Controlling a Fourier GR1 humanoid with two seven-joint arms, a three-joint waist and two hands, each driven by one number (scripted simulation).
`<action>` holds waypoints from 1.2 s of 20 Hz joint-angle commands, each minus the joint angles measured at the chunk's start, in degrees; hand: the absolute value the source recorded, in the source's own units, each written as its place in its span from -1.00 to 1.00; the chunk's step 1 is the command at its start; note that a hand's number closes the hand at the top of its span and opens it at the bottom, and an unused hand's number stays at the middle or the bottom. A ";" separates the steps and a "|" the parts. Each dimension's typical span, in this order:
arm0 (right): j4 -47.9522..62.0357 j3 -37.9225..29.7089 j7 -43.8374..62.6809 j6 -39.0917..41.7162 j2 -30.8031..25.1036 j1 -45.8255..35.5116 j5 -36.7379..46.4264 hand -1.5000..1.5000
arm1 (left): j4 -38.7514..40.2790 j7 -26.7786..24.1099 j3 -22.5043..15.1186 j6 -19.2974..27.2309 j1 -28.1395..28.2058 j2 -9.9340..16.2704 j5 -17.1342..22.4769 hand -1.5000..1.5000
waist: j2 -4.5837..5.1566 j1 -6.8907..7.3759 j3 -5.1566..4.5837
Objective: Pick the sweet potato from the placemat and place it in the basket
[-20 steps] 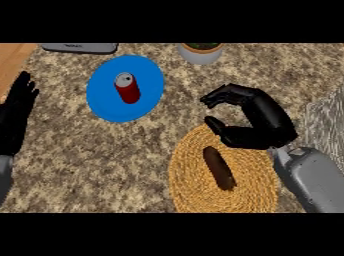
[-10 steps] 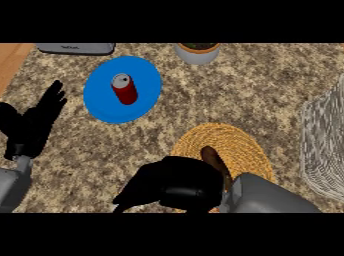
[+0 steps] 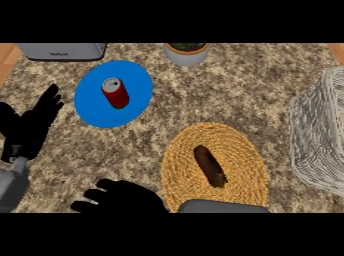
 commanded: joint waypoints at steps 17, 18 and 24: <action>5.51 -22.55 32.20 41.62 1.68 -24.27 -18.62 -1.00 | -0.13 -1.65 2.78 -4.04 2.27 -0.16 0.12 0.00 | 0.24 -0.66 0.13; 5.84 -25.09 34.53 41.83 3.57 -25.54 -21.28 -1.00 | -2.03 3.67 2.26 0.73 -1.58 -1.06 -1.18 0.00 | 0.06 -1.08 0.17; -6.40 -28.85 33.54 40.95 -4.16 -17.25 -25.22 -1.00 | 2.22 0.83 4.48 -2.52 -1.31 -1.21 -1.95 0.00 | 0.36 -1.44 0.17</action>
